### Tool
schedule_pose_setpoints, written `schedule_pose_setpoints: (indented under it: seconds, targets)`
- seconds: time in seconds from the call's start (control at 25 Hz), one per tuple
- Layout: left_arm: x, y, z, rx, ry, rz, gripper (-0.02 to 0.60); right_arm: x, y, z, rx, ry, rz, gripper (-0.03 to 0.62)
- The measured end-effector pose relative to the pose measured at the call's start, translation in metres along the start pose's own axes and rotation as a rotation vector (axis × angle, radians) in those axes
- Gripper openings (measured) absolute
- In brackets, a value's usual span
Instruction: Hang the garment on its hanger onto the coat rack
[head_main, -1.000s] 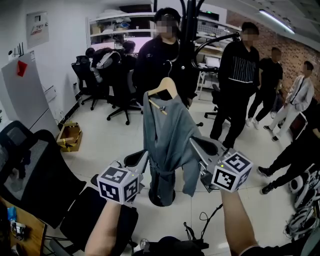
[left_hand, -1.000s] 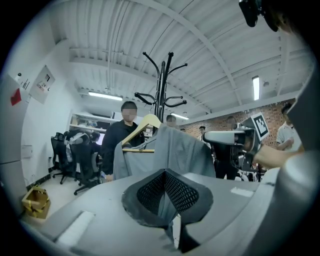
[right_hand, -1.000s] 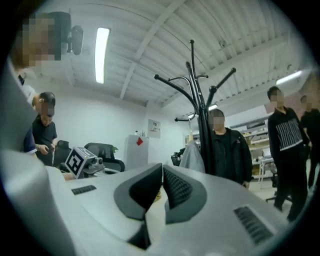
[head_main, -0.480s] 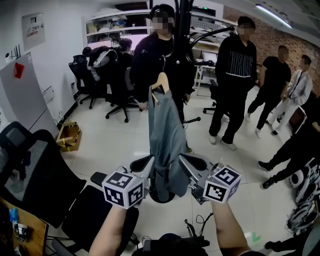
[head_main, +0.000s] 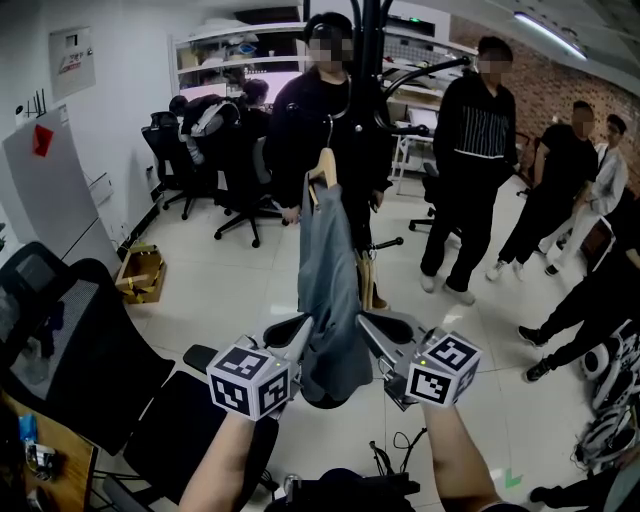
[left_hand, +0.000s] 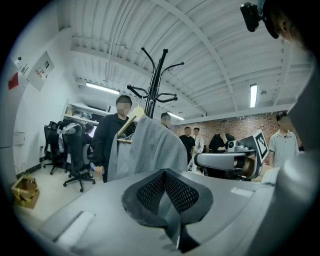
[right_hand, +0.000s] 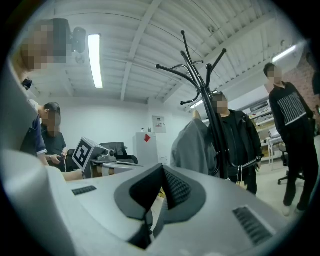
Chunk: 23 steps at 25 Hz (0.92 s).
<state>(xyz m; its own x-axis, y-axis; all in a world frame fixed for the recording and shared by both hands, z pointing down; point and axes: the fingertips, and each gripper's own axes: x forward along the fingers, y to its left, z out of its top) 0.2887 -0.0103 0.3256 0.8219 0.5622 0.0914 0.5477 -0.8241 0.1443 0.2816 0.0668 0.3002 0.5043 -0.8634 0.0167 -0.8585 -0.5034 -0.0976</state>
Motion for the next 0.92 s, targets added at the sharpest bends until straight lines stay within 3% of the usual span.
schedule_pose_setpoints:
  seconds: [0.92]
  targets:
    - [0.009,-0.008,-0.008,-0.006,0.009,-0.009,0.002,-0.006,-0.007,-0.01,0.003,0.02,-0.01,0.003]
